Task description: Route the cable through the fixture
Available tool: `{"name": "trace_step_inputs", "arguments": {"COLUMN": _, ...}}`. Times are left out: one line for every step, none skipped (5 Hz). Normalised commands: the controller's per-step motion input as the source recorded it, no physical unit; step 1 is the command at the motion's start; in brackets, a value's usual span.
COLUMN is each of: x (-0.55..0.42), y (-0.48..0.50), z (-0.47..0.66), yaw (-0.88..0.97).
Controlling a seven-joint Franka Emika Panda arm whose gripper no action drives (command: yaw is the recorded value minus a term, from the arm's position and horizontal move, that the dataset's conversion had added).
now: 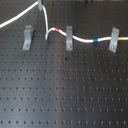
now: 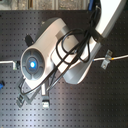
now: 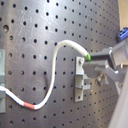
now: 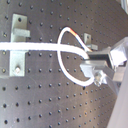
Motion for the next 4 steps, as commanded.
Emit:
{"name": "trace_step_inputs", "arguments": {"x": -0.674, "y": 0.382, "z": 0.66, "yaw": 0.00}}
{"name": "trace_step_inputs", "arguments": {"x": -0.532, "y": 0.527, "z": 0.60, "yaw": -0.10}}
{"name": "trace_step_inputs", "arguments": {"x": -0.527, "y": 0.375, "z": 0.44, "yaw": -0.33}}
{"name": "trace_step_inputs", "arguments": {"x": -0.418, "y": 0.155, "z": 0.33, "yaw": -0.65}}
